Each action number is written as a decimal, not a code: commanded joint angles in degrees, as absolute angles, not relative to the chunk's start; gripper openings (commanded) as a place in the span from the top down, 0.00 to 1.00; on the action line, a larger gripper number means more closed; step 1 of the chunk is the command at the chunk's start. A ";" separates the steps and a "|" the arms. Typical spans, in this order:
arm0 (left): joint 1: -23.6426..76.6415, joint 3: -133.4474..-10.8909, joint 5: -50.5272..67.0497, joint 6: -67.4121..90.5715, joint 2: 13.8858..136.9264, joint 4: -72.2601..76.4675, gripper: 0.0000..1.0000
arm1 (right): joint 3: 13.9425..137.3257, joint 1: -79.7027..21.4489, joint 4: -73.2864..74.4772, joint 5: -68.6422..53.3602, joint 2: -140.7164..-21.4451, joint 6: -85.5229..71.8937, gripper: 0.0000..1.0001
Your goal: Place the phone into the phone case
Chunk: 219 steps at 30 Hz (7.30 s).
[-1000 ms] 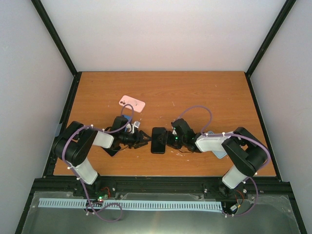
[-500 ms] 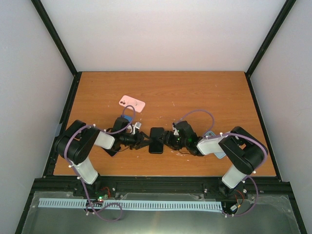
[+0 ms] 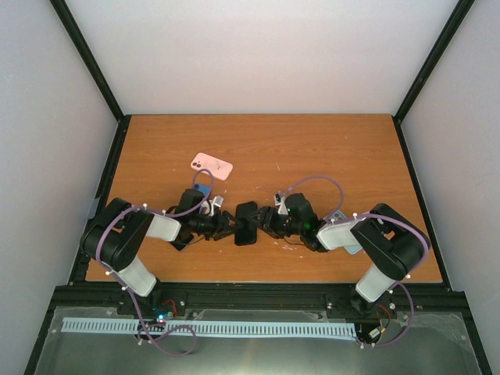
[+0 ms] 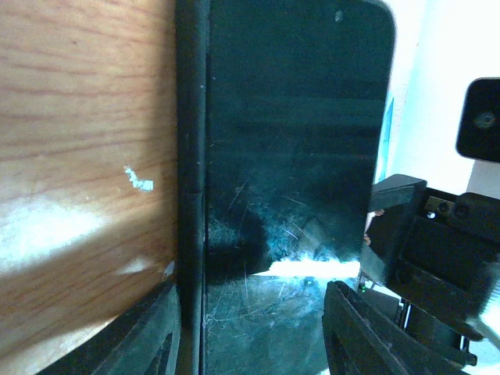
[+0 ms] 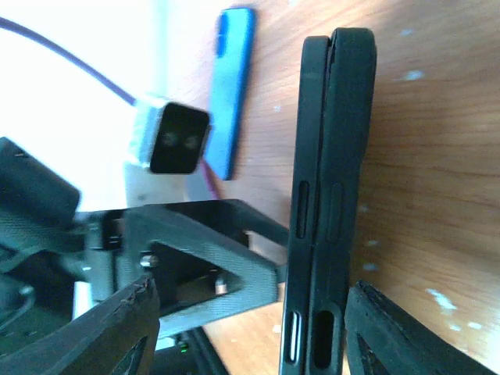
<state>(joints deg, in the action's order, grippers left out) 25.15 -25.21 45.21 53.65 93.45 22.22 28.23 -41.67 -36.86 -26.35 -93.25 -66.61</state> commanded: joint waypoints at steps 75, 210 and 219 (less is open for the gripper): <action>26.19 -21.37 61.78 62.27 66.64 43.09 0.34 | 18.67 -43.13 -38.63 -30.41 -54.83 -52.84 0.94; 26.81 -35.84 48.82 45.39 64.85 10.79 1.00 | 25.39 -43.33 -12.85 -25.71 -48.68 -65.43 0.97; 26.81 -36.76 47.65 43.21 66.16 7.01 1.00 | 26.58 -43.33 -5.64 -20.85 -48.15 -65.46 0.97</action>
<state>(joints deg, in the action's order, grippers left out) 27.40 -34.37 51.81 49.52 65.36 10.96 24.91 -43.51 -8.84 -25.41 -49.87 -64.88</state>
